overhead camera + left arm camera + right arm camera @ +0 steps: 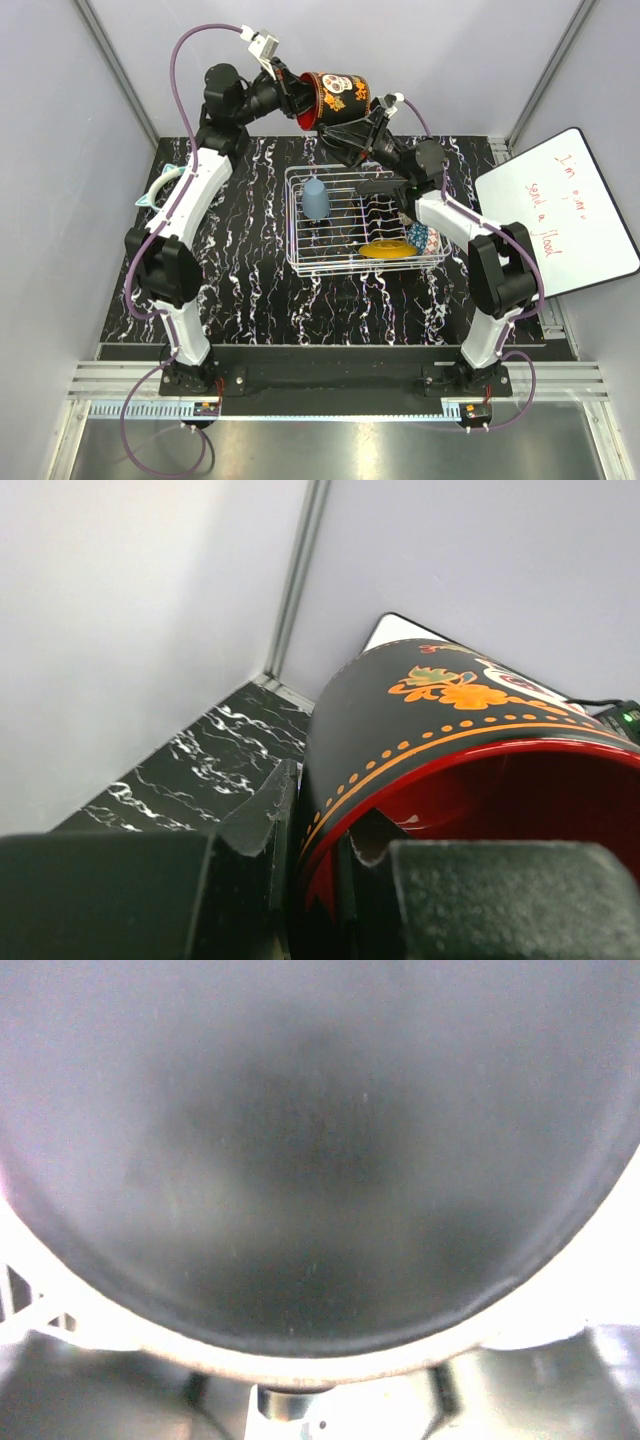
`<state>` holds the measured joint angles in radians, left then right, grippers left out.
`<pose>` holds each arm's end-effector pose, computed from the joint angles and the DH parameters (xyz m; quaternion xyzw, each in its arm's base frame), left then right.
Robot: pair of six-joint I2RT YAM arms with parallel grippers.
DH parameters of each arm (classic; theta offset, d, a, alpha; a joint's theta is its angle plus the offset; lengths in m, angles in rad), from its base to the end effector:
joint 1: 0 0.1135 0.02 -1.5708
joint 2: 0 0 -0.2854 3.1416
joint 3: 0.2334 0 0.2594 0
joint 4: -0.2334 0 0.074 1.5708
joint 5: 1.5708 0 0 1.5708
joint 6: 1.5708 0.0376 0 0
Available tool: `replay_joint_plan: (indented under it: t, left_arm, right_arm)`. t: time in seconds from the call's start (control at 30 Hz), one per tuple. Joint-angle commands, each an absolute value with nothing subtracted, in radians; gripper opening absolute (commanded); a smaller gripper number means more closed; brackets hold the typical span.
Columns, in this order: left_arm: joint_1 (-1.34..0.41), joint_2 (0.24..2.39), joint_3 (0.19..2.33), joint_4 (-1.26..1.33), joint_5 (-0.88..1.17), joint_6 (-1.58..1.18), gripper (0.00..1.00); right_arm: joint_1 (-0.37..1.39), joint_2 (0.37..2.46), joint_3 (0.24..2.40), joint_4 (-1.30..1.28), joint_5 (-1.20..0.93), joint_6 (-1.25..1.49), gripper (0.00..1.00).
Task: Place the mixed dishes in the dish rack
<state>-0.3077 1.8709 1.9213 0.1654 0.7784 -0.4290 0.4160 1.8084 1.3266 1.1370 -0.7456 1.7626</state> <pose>0.4226 -0.1620 0.4804 0.2600 0.5968 -0.4815 0.5869 0.3731 0.1927 0.3890 0.0013 0.5255 0.8150 0.2442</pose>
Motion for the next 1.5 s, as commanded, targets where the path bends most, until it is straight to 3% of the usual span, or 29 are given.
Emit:
replay_joint_plan:
  t: [0.0, 0.03, 0.23, 0.33, 0.47, 0.7, 0.9, 0.93, 1.0, 1.03, 1.1, 1.47]
  left_arm:
    - [-0.399, 1.825, 1.908, 0.169, 0.89, -0.405, 0.0]
    - [-0.403, 1.825, 1.905, 0.164, 0.89, -0.399, 0.0]
    - [-0.428, 1.81, 1.85, 0.123, 0.904, -0.345, 0.0]
    - [-0.439, 1.775, 1.783, 0.074, 0.917, -0.292, 0.0]
    - [-0.456, 1.724, 1.662, 0.003, 0.937, -0.191, 0.0]
    - [-0.457, 1.683, 1.559, -0.139, 0.989, -0.104, 0.41]
    - [-0.456, 1.695, 1.552, -0.219, 1.055, -0.068, 0.56]
    - [-0.451, 1.697, 1.56, -0.232, 1.066, -0.052, 0.66]
    - [-0.442, 1.698, 1.572, -0.288, 1.107, -0.031, 0.75]
    - [-0.431, 1.697, 1.577, -0.311, 1.112, -0.006, 0.88]
    - [-0.416, 1.694, 1.597, -0.403, 1.143, 0.032, 0.99]
    - [-0.377, 1.551, 1.591, -0.861, 1.178, 0.444, 0.99]
  right_arm:
    - [0.436, 1.798, 1.436, 1.275, -0.716, 1.773, 0.45]
    - [0.437, 1.799, 1.437, 1.276, -0.713, 1.775, 0.35]
    - [0.437, 1.805, 1.44, 1.292, -0.71, 1.79, 0.19]
    - [0.439, 1.807, 1.442, 1.298, -0.719, 1.79, 0.0]
    - [0.437, 1.795, 1.437, 1.25, -0.761, 1.755, 0.0]
    - [0.437, 1.7, 1.407, 0.962, -0.854, 1.519, 0.0]
    - [0.439, 1.655, 1.391, 0.825, -0.879, 1.396, 0.0]
    - [0.437, 1.652, 1.388, 0.816, -0.879, 1.393, 0.0]
    - [0.437, 1.644, 1.387, 0.793, -0.888, 1.358, 0.0]
    - [0.437, 1.635, 1.39, 0.754, -0.89, 1.339, 0.0]
    - [0.437, 1.626, 1.405, 0.701, -0.896, 1.272, 0.0]
    - [0.431, 1.643, 1.422, 0.683, -0.911, 1.243, 0.0]
